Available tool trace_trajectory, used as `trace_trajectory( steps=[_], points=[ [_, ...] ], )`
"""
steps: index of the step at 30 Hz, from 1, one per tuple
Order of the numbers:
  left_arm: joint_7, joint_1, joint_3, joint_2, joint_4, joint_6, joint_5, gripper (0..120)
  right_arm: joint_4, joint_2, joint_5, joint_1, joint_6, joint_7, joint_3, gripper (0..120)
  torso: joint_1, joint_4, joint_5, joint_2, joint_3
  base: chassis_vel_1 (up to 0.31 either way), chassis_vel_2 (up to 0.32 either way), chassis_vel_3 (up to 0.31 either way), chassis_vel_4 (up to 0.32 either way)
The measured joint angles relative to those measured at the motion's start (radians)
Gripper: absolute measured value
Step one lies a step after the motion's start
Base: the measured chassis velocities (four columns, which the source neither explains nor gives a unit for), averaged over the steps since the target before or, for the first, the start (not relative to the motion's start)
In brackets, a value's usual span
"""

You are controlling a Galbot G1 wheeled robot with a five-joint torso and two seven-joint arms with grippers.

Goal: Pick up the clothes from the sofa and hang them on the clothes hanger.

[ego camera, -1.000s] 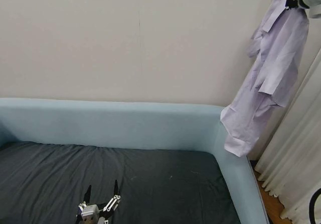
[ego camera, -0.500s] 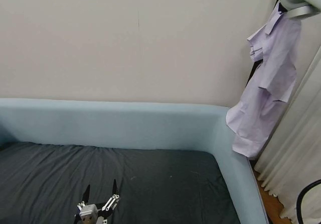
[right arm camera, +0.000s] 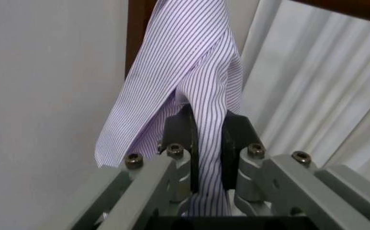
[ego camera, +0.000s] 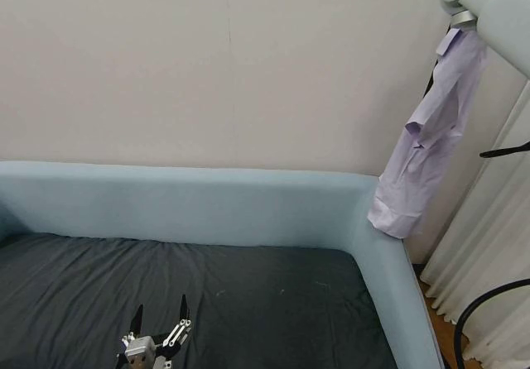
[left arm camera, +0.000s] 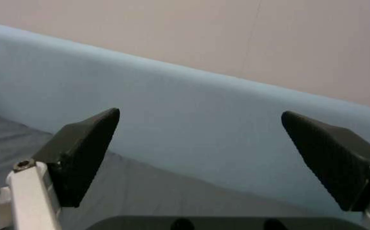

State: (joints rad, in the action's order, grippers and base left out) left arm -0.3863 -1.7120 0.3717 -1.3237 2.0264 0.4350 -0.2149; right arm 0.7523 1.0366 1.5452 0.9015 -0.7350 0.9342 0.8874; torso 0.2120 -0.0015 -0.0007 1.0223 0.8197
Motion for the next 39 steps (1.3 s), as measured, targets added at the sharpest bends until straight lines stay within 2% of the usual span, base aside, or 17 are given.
trace_trajectory(
  steps=[6,13,25,31,35,38,39],
  points=[
    [-0.005,-0.027,0.006,0.000,0.043,-0.029,0.017,100,-0.122,0.046,-0.111,-0.020,0.001,-0.079,-0.086,8,0.000,0.0003,-0.0003,0.000,0.000,0.000,0.000,0.000,0.000],
    [-0.007,-0.050,0.042,0.037,0.075,-0.035,0.025,100,-0.170,0.056,-0.185,-0.055,0.003,-0.122,-0.142,8,0.000,0.0001,-0.0001,0.000,0.000,0.000,0.000,0.000,0.000],
    [-0.006,-0.075,0.094,0.086,0.103,-0.033,0.030,100,-0.160,0.047,-0.203,-0.097,0.006,-0.148,-0.183,8,0.000,-0.0001,-0.0003,0.000,0.000,0.000,0.000,0.000,0.000],
    [-0.007,-0.079,0.102,0.073,0.106,-0.031,0.027,100,-0.129,0.053,-0.255,-0.116,0.010,-0.167,-0.207,8,0.000,0.0000,0.0000,0.000,0.000,0.000,0.000,0.000,0.000],
    [-0.007,-0.079,0.094,0.062,0.111,-0.031,0.028,100,-0.096,0.040,-0.271,-0.117,0.010,-0.179,-0.195,19,0.000,0.0009,-0.0004,0.000,0.000,0.000,0.000,0.000,0.000],
    [-0.007,-0.083,0.093,0.062,0.112,-0.031,0.031,100,-0.054,0.014,-0.290,-0.122,0.017,-0.179,-0.184,32,0.000,0.0005,-0.0001,0.000,0.000,0.000,0.000,0.000,0.000],
    [-0.007,-0.083,0.093,0.062,0.112,-0.031,0.031,100,-0.054,0.014,-0.290,-0.122,0.017,-0.179,-0.184,32,0.000,0.0005,-0.0001,0.000,0.000,0.000,0.000,0.000,0.000]
  ],
)
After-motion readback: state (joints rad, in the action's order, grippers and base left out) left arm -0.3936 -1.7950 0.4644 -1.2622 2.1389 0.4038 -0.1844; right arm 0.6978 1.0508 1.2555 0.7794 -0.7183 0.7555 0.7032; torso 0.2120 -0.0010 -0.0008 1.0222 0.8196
